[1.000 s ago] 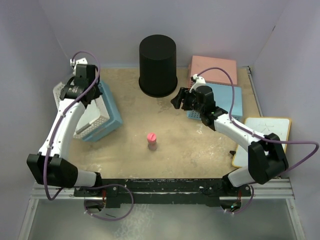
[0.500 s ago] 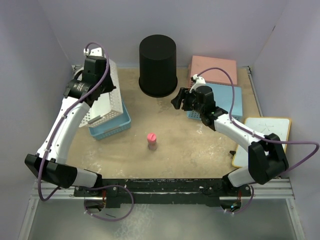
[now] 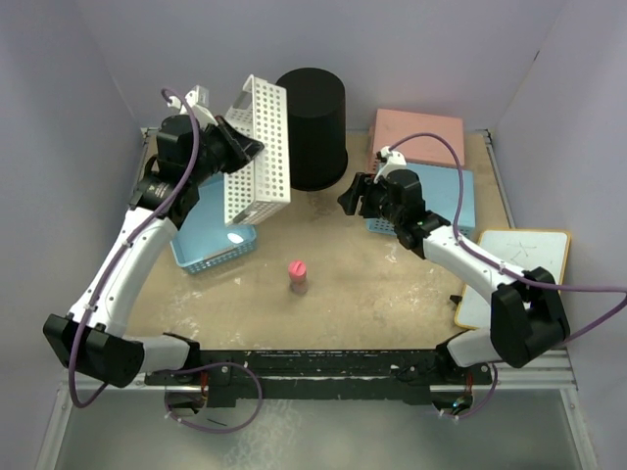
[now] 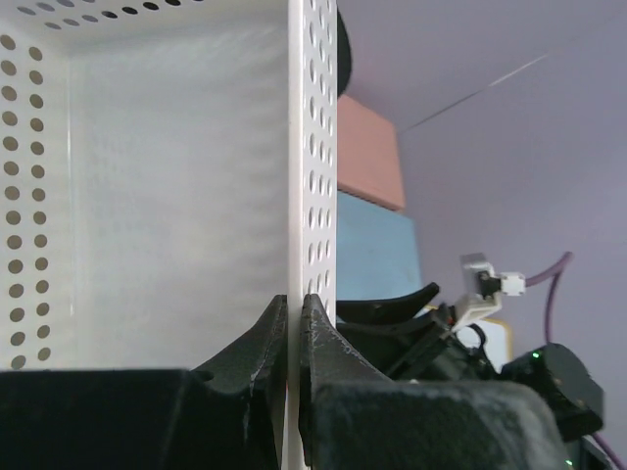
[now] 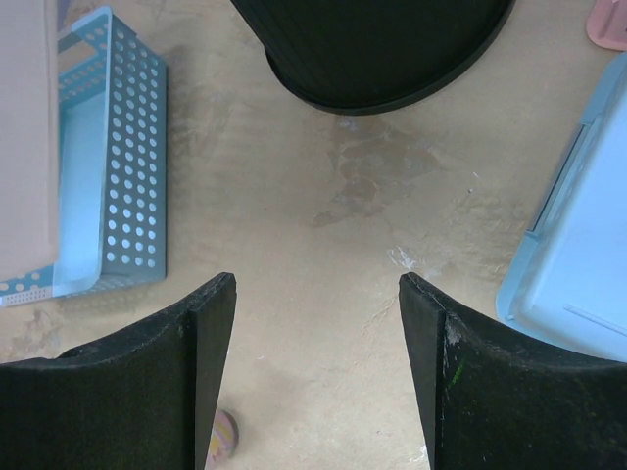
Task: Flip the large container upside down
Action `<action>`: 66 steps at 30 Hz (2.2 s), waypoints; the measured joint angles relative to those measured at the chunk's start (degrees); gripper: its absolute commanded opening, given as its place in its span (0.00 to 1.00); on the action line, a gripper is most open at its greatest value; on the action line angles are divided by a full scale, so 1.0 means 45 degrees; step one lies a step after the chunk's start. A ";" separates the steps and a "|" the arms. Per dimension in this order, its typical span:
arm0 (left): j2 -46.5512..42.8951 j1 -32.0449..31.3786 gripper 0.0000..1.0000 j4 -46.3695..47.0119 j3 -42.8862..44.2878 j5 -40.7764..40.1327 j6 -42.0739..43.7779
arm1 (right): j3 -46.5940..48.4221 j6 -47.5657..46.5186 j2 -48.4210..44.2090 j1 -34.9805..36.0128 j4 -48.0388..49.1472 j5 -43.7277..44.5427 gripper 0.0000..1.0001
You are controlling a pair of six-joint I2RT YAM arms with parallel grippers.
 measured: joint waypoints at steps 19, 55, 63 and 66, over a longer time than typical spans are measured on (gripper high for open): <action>-0.1967 -0.0015 0.00 0.4381 -0.4061 0.1554 -0.2963 | -0.1277 0.0170 -0.0262 0.0015 -0.0379 -0.0073 0.70; -0.2385 0.1127 0.00 1.0676 -0.8184 0.0923 -0.7359 | -0.1112 0.0364 0.0418 0.0369 -0.0826 -0.0350 0.71; -0.1846 0.1132 0.00 1.3041 -1.0146 0.1336 -0.8597 | -0.1112 0.0316 0.0233 0.0369 -0.0923 -0.0063 0.71; -0.2006 0.1132 0.00 1.1978 -1.0302 0.1253 -0.8213 | -0.1112 0.0267 0.0238 0.0369 -0.0928 0.0000 0.71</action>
